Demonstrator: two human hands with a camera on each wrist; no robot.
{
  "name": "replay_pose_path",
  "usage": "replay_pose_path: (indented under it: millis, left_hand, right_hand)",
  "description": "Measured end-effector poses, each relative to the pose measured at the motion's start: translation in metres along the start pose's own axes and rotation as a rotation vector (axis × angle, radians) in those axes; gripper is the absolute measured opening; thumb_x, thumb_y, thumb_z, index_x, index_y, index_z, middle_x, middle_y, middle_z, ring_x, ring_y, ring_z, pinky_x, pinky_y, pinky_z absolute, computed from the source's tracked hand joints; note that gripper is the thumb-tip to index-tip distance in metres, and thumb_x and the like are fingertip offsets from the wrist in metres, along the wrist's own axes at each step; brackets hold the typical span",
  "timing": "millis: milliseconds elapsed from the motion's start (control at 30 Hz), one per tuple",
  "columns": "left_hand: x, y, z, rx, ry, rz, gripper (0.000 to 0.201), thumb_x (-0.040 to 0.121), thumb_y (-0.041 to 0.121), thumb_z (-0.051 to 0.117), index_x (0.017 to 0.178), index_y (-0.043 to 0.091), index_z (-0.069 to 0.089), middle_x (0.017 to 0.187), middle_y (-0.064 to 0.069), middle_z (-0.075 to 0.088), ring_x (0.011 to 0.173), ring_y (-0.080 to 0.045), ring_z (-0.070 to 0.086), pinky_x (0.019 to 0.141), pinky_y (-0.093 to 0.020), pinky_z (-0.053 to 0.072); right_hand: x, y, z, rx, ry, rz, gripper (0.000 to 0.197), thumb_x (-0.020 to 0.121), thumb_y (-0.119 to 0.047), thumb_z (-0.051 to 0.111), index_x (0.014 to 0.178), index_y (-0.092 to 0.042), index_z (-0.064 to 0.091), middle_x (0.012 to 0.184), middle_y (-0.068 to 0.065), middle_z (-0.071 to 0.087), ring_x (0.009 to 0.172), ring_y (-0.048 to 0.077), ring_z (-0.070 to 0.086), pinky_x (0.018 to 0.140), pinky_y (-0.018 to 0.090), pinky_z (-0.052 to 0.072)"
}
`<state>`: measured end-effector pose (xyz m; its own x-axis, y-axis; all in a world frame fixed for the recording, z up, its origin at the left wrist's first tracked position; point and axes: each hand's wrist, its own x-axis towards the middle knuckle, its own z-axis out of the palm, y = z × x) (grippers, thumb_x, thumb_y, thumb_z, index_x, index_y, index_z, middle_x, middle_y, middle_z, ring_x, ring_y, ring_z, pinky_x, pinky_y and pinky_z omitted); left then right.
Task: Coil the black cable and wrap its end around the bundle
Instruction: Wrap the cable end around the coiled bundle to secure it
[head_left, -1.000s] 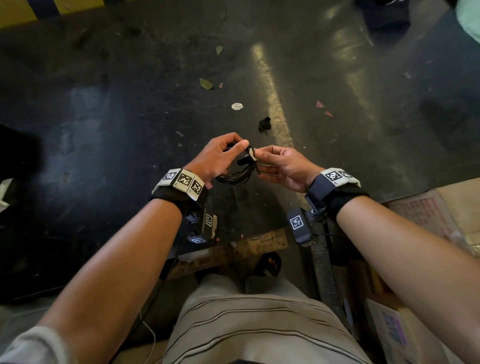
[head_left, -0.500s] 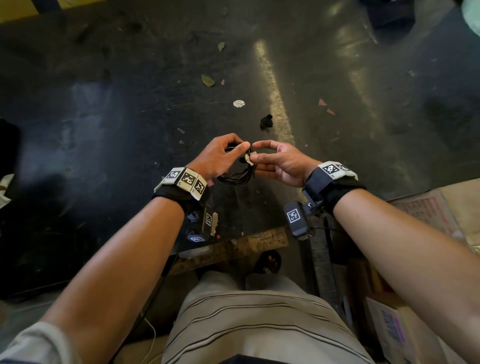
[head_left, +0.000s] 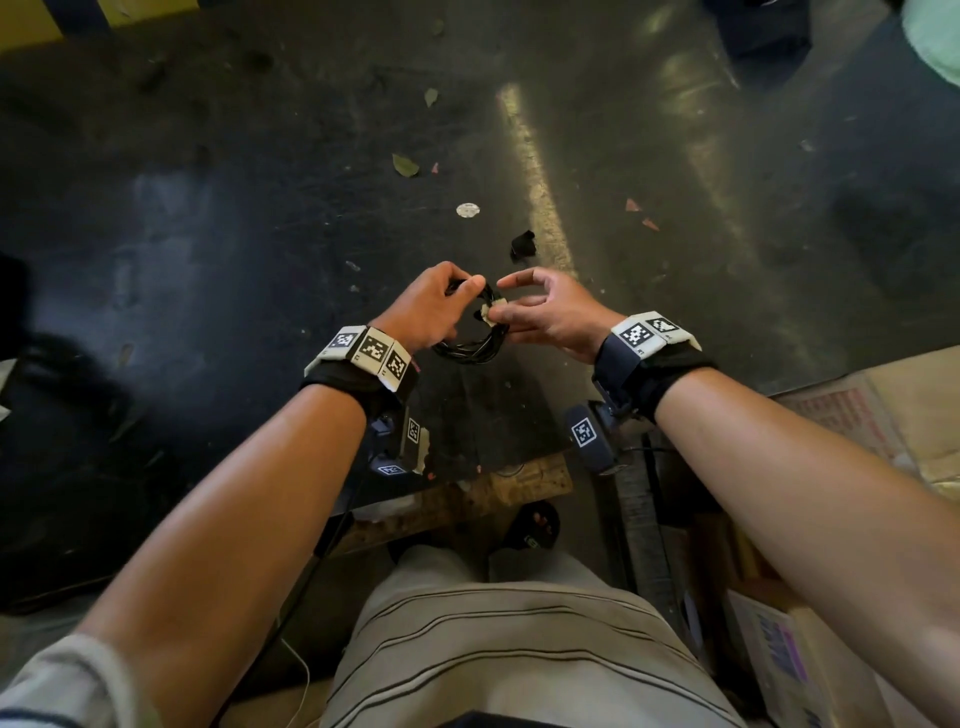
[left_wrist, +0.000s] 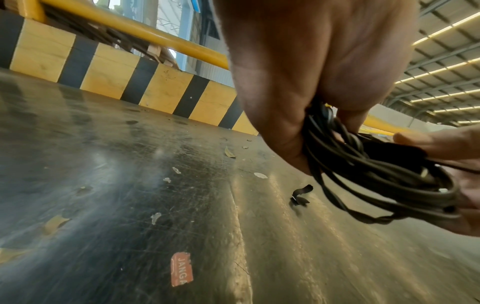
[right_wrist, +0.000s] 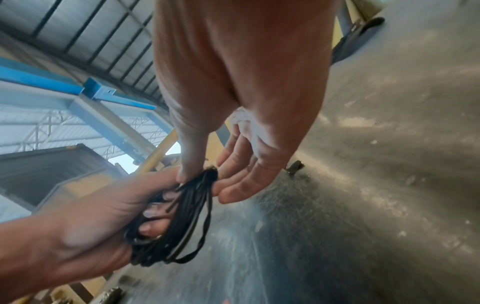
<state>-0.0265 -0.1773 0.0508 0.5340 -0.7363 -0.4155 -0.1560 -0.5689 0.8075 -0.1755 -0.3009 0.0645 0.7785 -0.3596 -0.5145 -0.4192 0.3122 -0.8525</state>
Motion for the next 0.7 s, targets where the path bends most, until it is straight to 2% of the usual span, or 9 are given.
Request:
replay_pose_path:
  millis: [100, 233, 333, 400, 467, 533, 700]
  left_hand:
    - [-0.001, 0.002, 0.004, 0.012, -0.008, 0.019, 0.030, 0.102, 0.040, 0.053, 0.116, 0.014, 0.057, 0.079, -0.003, 0.056, 0.058, -0.013, 0.051, 0.052, -0.030, 0.044]
    - [0.001, 0.005, 0.010, -0.033, 0.004, 0.035, 0.025, 0.102, 0.037, 0.056, 0.113, 0.015, 0.056, 0.081, -0.003, 0.058, 0.064, -0.017, 0.054, 0.061, -0.033, 0.051]
    - [0.000, 0.007, 0.012, -0.064, -0.010, 0.040, 0.021, 0.103, 0.026, 0.056, 0.117, 0.010, 0.054, 0.082, -0.001, 0.065, 0.061, -0.008, 0.058, 0.056, -0.020, 0.053]
    - [0.001, 0.006, 0.014, -0.097, -0.021, 0.042, 0.020, 0.103, 0.021, 0.056, 0.119, 0.008, 0.053, 0.083, -0.002, 0.068, 0.059, -0.004, 0.060, 0.053, -0.016, 0.052]
    - [0.006, 0.007, 0.019, -0.100, -0.012, 0.046, 0.020, 0.102, 0.022, 0.058, 0.117, 0.008, 0.055, 0.085, -0.003, 0.071, 0.059, -0.003, 0.062, 0.055, -0.018, 0.052]
    - [0.015, 0.009, 0.024, -0.096, -0.005, 0.038, 0.020, 0.101, 0.024, 0.061, 0.115, 0.011, 0.057, 0.089, -0.005, 0.073, 0.067, -0.007, 0.066, 0.061, -0.023, 0.054]
    - [0.035, 0.024, 0.030, -0.110, -0.096, 0.001, 0.027, 0.100, 0.027, 0.062, 0.121, 0.012, 0.057, 0.102, -0.008, 0.076, 0.085, -0.016, 0.074, 0.071, -0.031, 0.060]
  right_hand:
    - [-0.002, 0.001, -0.002, -0.093, 0.001, -0.007, 0.049, 0.087, -0.007, 0.079, 0.130, -0.008, 0.056, 0.101, 0.013, 0.076, 0.097, 0.025, 0.072, 0.094, 0.045, 0.057]
    - [0.003, 0.007, 0.003, -0.199, 0.094, -0.075, 0.033, 0.091, -0.004, 0.068, 0.117, -0.018, 0.056, 0.097, 0.017, 0.071, 0.092, 0.031, 0.068, 0.096, 0.053, 0.056]
    - [0.005, 0.008, -0.005, -0.222, 0.131, -0.051, 0.037, 0.091, -0.007, 0.070, 0.123, -0.015, 0.053, 0.108, 0.019, 0.072, 0.099, 0.033, 0.073, 0.095, 0.051, 0.059]
    - [0.006, 0.009, -0.010, -0.325, 0.205, -0.051, 0.041, 0.084, -0.016, 0.077, 0.120, -0.020, 0.057, 0.105, 0.014, 0.076, 0.095, 0.031, 0.076, 0.089, 0.051, 0.062]
    - [0.006, 0.011, -0.013, -0.428, 0.280, -0.077, 0.038, 0.076, -0.024, 0.076, 0.112, -0.028, 0.063, 0.092, 0.008, 0.078, 0.084, 0.027, 0.078, 0.081, 0.050, 0.064]
    - [0.008, 0.013, -0.018, -0.487, 0.330, -0.104, 0.033, 0.073, -0.029, 0.073, 0.105, -0.035, 0.066, 0.085, 0.006, 0.079, 0.078, 0.025, 0.077, 0.076, 0.048, 0.065]
    - [0.009, 0.011, -0.043, -0.464, 0.385, -0.076, 0.029, 0.079, -0.014, 0.077, 0.105, -0.027, 0.071, 0.087, 0.014, 0.079, 0.078, 0.030, 0.079, 0.072, 0.051, 0.065]
